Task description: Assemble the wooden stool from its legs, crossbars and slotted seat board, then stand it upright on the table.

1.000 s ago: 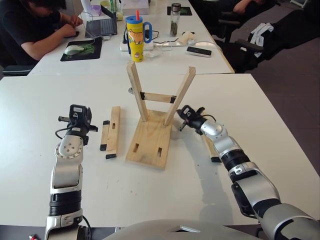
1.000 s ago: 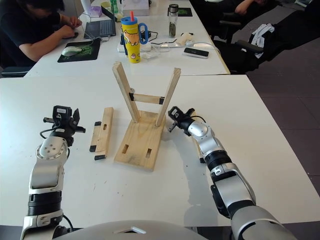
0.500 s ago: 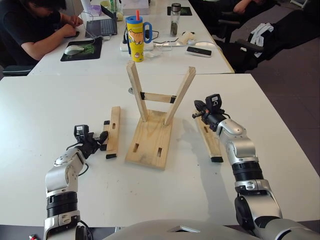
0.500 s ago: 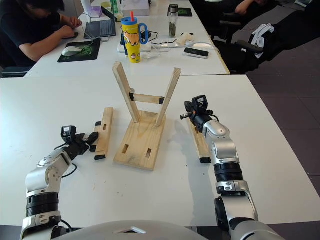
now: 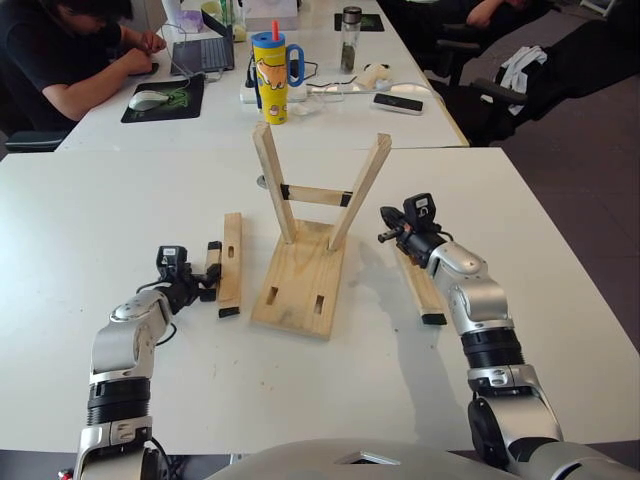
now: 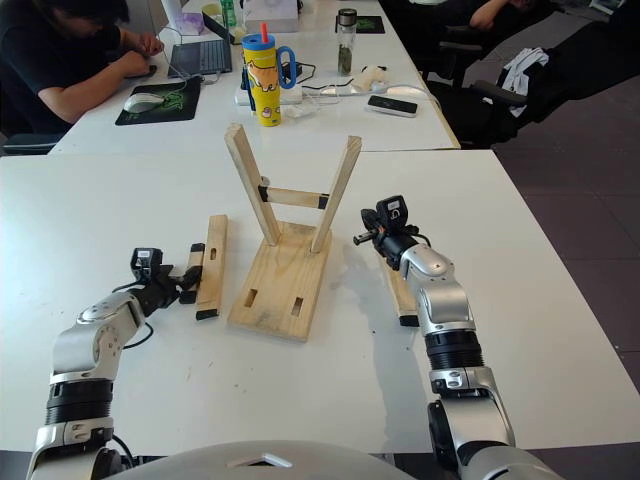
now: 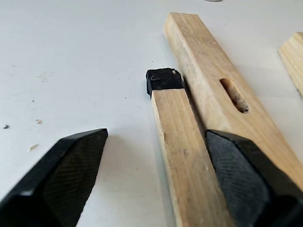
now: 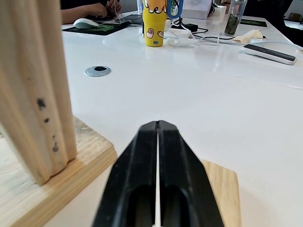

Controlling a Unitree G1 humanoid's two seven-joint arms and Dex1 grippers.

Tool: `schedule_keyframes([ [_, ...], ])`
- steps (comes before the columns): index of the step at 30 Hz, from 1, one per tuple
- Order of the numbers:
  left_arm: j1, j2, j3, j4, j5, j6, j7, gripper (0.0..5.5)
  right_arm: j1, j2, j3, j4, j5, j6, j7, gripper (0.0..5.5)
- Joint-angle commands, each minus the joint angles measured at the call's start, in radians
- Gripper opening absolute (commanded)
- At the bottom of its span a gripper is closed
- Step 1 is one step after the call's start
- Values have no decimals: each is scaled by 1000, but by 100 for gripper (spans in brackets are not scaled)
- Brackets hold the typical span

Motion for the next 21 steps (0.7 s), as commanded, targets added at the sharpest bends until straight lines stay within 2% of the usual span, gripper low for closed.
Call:
schedule_keyframes([
  [1, 60, 2, -46, 43, 37, 49, 17, 365, 17, 1, 14, 6, -15, 7, 1, 0],
  [7, 94, -30, -88, 15, 57, 82, 63, 286, 26, 10, 10, -16, -15, 13, -25, 0],
  [13, 149, -14, -134, 42, 85, 61, 56, 196, 46, 12, -26, -43, 3, 18, -49, 0],
  [17, 158, 3, -130, 78, 85, 29, 48, 138, 64, 15, -84, -74, 60, 28, -41, 61],
  [21, 145, 12, -127, 105, 84, 4, 41, 130, 52, 6, -125, -62, 86, 35, -49, 110],
])
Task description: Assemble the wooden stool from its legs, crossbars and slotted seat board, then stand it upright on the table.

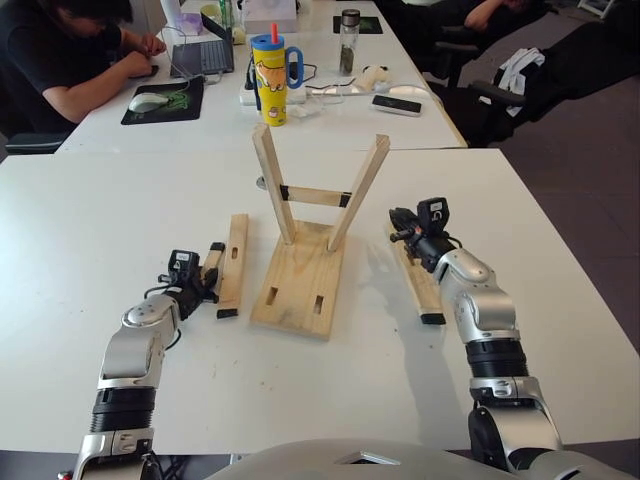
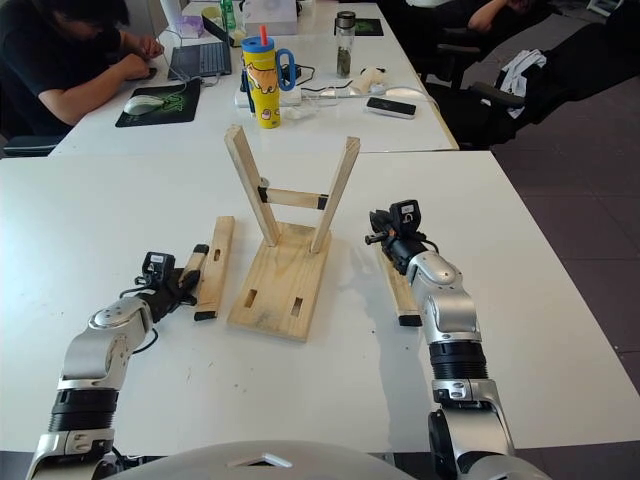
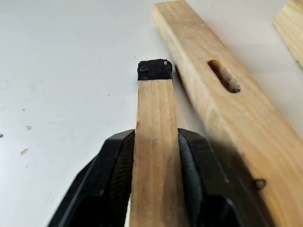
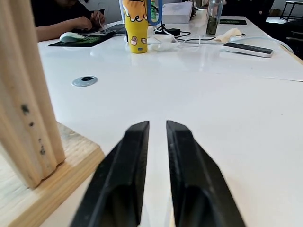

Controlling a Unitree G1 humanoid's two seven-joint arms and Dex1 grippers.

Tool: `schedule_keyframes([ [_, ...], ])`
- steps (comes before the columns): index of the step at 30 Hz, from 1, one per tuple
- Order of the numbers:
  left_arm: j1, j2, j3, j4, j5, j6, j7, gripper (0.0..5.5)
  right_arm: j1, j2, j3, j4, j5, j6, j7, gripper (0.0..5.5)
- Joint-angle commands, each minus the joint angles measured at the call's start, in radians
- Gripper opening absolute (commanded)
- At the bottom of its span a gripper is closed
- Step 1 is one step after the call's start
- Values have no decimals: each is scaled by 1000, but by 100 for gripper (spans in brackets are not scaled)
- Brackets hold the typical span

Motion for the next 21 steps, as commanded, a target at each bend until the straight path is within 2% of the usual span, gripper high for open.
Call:
schedule_keyframes([
  [1, 91, 0, -30, 129, 34, 63, 3, 130, -11, -8, -52, 0, 40, 19, -8, 123],
  [3, 76, -14, -1, 131, 27, 14, 23, 130, -21, -6, -77, -14, 67, 16, -4, 155],
  [5, 47, -42, 63, 93, 16, -131, 65, 130, -34, -3, -118, -49, 117, 14, 4, 187],
  [9, -42, -37, 97, -134, 59, -430, 102, 130, -80, 1, -245, -120, 315, 104, 0, 253],
  [12, -123, -25, 73, -270, 94, -521, 105, 130, -140, 10, -392, -200, 703, 275, 12, 300],
  [14, -151, -21, 42, -327, 120, -551, 99, 130, -159, 12, -432, -259, 878, 327, -3, 304],
  [17, -196, -36, -48, -433, 134, -548, 63, 130, -187, 3, -377, -330, 1052, 430, -23, 304],
  [21, -215, -63, -175, -461, 131, -534, -1, 130, -145, 44, -280, -388, 1110, 476, -56, 304],
])
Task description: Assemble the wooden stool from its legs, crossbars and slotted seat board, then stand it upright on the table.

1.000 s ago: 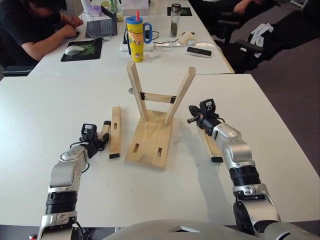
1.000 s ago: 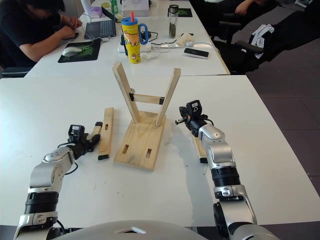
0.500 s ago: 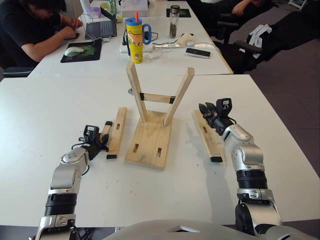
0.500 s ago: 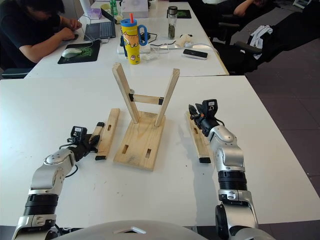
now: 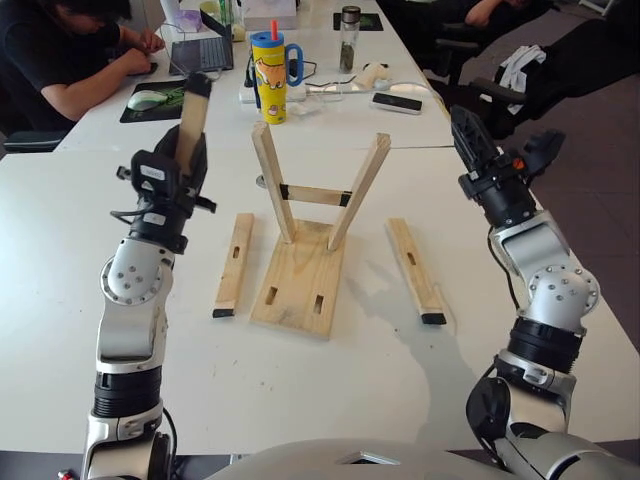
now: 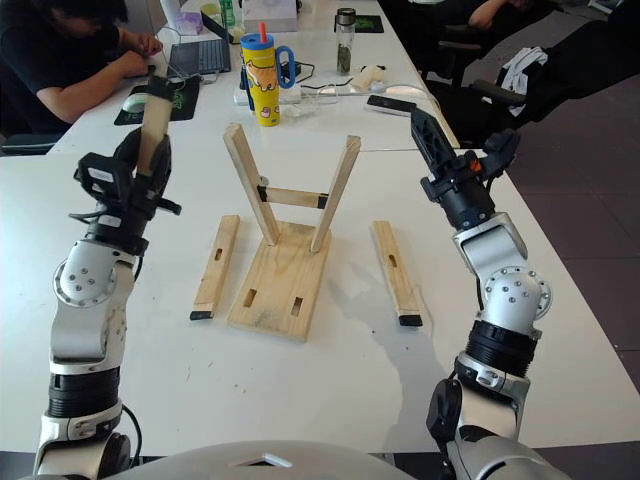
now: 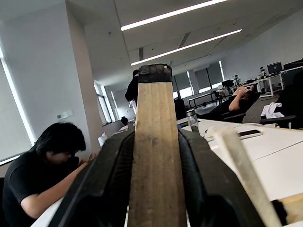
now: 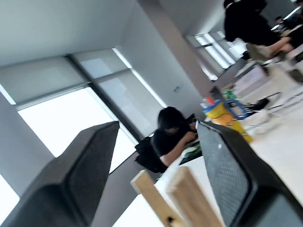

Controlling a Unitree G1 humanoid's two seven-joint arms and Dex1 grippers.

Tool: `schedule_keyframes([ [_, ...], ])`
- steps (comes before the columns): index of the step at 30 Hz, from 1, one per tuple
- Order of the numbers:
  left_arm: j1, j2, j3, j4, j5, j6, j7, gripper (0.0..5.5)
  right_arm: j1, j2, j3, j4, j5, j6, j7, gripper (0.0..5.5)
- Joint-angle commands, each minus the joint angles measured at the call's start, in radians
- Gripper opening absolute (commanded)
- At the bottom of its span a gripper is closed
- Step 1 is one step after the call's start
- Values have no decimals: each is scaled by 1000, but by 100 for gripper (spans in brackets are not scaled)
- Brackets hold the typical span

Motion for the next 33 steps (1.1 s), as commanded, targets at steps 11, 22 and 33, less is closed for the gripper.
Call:
schedule_keyframes([
  [11, 22, -69, -278, 17, 6, 3, -153, 130, 49, 99, 197, -44, 130, 74, -52, 304],
  [22, 42, -71, -301, 16, 34, -10, -160, 130, 64, 92, 223, 7, 83, 65, -60, 171],
  [33, 53, -64, -301, 36, 74, -21, -165, 130, 73, 86, 217, 13, 57, 59, -65, 44],
])
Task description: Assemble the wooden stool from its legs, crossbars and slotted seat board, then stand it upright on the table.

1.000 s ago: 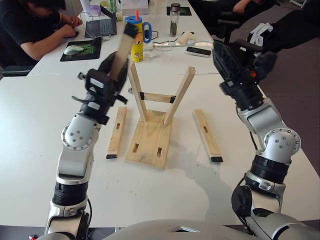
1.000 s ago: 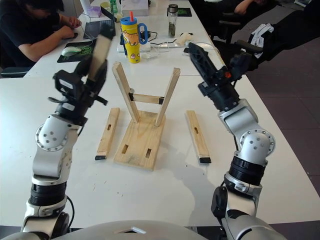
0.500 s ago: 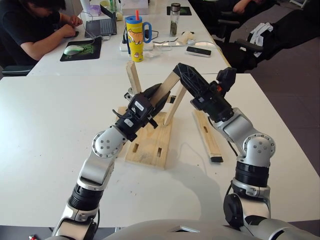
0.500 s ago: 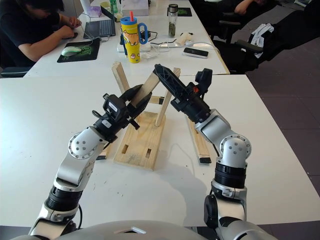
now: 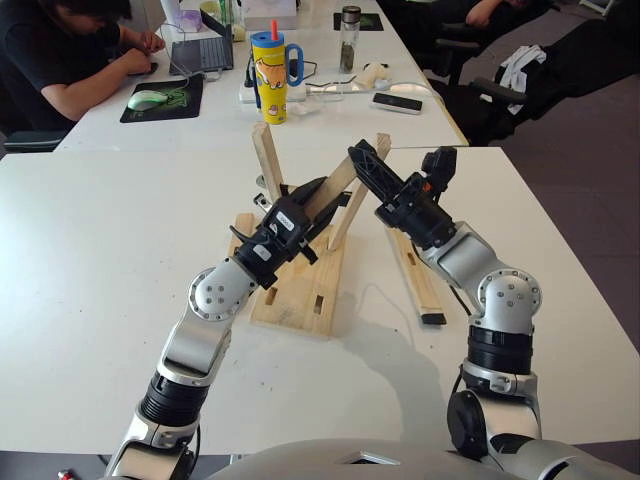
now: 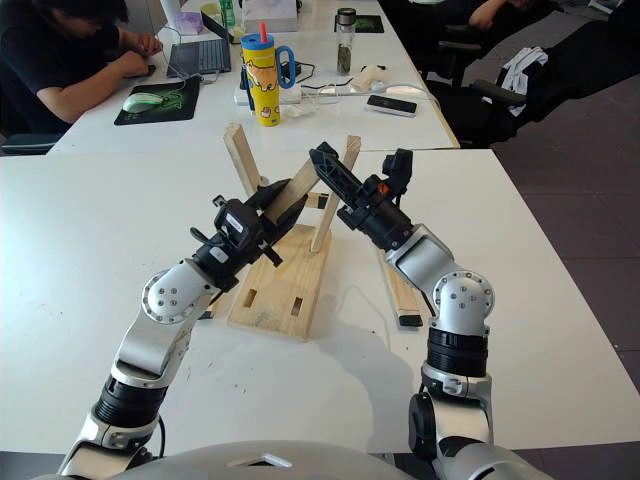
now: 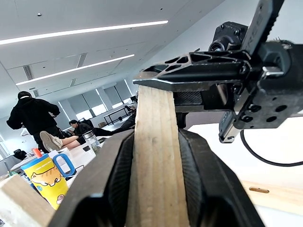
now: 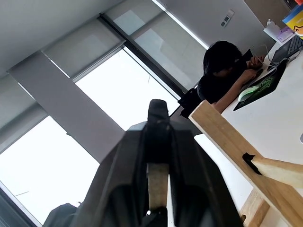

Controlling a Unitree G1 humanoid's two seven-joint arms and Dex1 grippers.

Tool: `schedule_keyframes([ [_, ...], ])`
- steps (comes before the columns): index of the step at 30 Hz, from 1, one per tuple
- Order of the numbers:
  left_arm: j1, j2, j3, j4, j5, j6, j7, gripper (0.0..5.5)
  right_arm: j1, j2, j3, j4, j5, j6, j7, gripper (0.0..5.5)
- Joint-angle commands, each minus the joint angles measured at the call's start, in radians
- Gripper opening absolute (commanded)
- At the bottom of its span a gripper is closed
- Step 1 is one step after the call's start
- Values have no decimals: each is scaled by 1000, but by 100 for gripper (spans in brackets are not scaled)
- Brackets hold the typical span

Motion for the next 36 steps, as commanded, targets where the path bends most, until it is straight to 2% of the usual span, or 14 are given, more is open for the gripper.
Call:
schedule_keyframes([
  [1, 14, 9, 0, 19, 29, -21, -1, 130, 12, -15, -3, -2, -17, -1, -15, 44],
  [5, 39, -4, 24, 18, -9, -15, -3, 198, 25, -30, 16, 2, -62, 6, -16, 44],
  [10, 26, -37, 177, 0, -195, 46, 17, 276, 155, -54, 35, -21, -174, -11, -33, 44],
  [14, 14, -22, 312, -1, -257, 45, 57, 279, 380, -96, -12, -193, -204, -6, -85, 44],
  [16, 29, -18, 322, -2, -259, 42, 56, 279, 444, -122, -50, -275, -213, -22, -118, 44],
  [19, 64, -36, 323, -32, -253, 47, 81, 279, 487, -208, -64, -372, -378, -102, -113, 44],
  [21, 87, -50, 311, -50, -242, 45, 99, 279, 455, -236, -61, -355, -472, -167, -102, 44],
  [27, 122, -80, 273, -41, -209, 30, 127, 279, 296, -226, -67, -87, -626, -326, -61, 44],
  [36, 108, -81, 252, 2, -198, 23, 112, 279, 270, -163, -69, 28, -682, -412, -36, 44],
])
